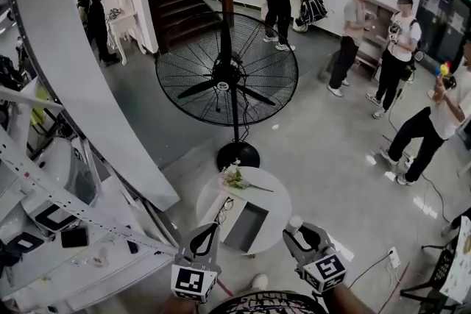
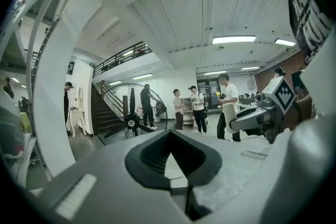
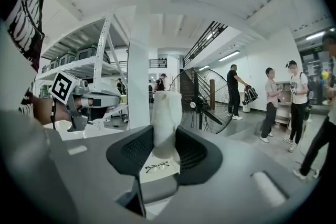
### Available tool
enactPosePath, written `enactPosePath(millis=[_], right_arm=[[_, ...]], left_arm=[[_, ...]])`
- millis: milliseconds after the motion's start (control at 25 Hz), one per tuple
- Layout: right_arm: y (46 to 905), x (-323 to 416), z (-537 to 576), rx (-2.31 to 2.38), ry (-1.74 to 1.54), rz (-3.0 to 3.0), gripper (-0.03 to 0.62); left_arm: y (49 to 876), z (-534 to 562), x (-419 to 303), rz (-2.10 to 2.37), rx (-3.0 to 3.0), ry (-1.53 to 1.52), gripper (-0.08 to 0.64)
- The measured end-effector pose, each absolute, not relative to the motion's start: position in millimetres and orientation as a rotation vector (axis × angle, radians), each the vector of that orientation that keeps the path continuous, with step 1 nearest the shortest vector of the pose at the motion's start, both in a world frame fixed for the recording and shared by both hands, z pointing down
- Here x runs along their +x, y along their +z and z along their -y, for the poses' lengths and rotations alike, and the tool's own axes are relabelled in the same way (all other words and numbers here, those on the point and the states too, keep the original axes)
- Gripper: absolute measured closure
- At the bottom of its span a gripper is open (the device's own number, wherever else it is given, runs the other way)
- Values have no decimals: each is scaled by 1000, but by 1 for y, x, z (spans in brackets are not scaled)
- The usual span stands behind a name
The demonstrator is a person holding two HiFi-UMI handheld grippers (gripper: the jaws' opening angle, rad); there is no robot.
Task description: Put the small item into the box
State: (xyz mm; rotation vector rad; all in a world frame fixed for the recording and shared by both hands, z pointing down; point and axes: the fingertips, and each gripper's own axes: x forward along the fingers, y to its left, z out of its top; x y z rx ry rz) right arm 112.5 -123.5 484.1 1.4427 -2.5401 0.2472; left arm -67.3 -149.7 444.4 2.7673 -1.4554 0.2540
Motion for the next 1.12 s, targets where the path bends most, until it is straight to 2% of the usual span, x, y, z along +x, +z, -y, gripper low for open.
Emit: enactPosePath(millis=[280,1120], right_arm=[[483,124,155,1392,233,2615,431],[513,91,175,1251,351,2650,431]], left_arm=[[446,162,-53,1523,2746,264,558],[459,165,-73,1562,2682,387,558]])
